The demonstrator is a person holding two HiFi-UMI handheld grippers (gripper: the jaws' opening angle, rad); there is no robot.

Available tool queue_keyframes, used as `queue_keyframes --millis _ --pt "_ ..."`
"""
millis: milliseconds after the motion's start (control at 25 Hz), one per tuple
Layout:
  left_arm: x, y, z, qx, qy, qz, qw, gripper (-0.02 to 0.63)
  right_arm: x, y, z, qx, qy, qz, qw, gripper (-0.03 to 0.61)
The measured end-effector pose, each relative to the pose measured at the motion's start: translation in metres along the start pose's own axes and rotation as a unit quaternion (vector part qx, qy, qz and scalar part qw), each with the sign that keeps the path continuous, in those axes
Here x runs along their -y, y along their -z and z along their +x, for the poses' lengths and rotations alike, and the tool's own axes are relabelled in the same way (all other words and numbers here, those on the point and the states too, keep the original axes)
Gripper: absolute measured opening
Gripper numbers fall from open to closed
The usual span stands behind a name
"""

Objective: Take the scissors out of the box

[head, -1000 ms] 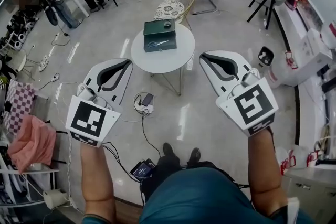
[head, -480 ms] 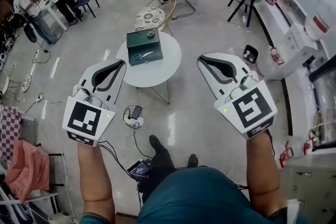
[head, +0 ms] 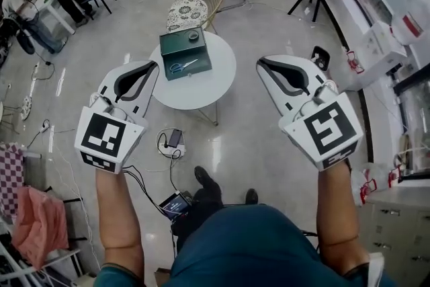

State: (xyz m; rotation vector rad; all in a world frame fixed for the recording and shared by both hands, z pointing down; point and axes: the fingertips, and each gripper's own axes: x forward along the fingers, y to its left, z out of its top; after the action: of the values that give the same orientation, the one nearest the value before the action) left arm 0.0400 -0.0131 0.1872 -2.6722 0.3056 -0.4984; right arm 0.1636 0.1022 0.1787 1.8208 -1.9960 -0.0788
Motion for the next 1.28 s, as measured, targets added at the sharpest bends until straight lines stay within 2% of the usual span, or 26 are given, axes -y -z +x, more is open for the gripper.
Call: queue_keyframes --millis 440,840,1280 --pt "-0.083 0.042 0.002 0.016 0.013 -0.001 0.9998 0.021 -0.018 -0.037 0.093 -0.015 0.002 -0.021 1.0 0.037" --pt "-0.14 0.051 -0.007 0.05 0.01 -0.003 0.9987 0.021 -0.029 -0.076 0.147 -0.026 0.003 -0.047 0.999 0.037" --pt "-0.197 0.103 -0.006 -0.004 -0.032 -0.038 0.9988 0.021 -0.009 -0.077 0.246 -0.008 -0.073 -0.016 0.997 0.037"
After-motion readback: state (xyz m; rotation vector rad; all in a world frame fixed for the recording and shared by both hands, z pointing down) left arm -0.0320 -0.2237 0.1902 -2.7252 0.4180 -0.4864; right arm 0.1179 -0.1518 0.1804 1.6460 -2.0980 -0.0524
